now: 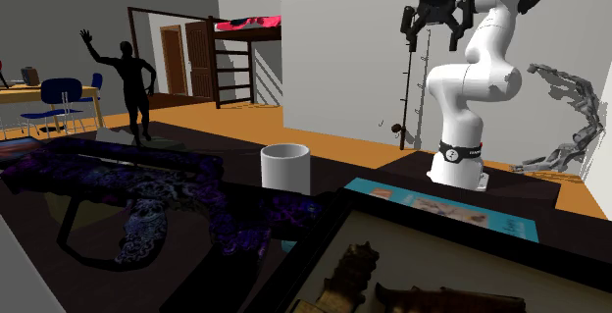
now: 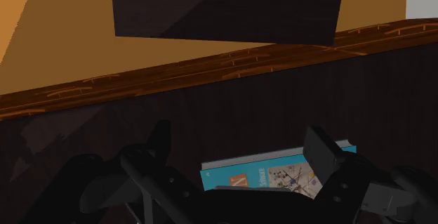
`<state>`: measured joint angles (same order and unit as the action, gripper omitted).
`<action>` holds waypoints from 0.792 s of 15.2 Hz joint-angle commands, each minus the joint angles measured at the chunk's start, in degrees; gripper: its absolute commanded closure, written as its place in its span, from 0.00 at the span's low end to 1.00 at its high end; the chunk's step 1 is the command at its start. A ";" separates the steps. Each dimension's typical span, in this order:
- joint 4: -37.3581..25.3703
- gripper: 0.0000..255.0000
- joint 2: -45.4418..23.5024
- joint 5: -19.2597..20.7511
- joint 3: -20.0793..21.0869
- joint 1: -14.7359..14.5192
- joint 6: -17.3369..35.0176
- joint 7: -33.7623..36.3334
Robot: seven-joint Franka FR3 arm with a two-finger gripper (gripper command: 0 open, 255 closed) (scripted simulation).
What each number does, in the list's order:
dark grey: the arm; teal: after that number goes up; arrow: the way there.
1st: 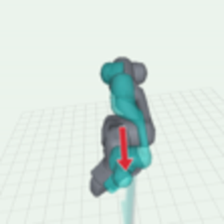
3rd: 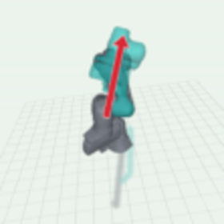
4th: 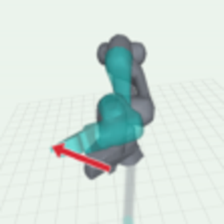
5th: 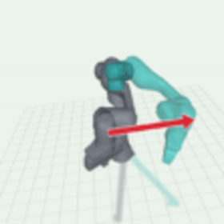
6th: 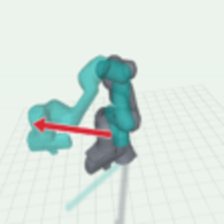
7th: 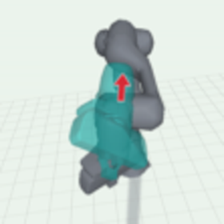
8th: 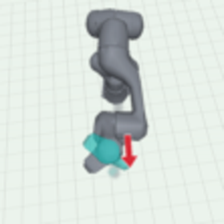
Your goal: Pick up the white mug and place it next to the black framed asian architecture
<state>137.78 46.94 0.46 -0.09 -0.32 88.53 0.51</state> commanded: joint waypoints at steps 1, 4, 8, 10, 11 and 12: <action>0.00 0.00 0.00 0.00 0.00 0.00 0.00 0.00; -0.39 0.00 -5.60 0.14 -0.26 0.45 5.48 0.50; -2.06 0.00 -13.61 0.29 -0.64 1.02 12.19 1.16; -3.37 0.00 -17.78 0.33 -0.84 1.29 15.23 1.46; -4.14 0.00 -19.90 0.34 -0.95 1.42 16.66 1.61; -4.99 0.00 -22.03 0.35 -1.06 1.55 18.03 1.76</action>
<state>133.45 27.30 0.77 -0.96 1.06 104.65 2.19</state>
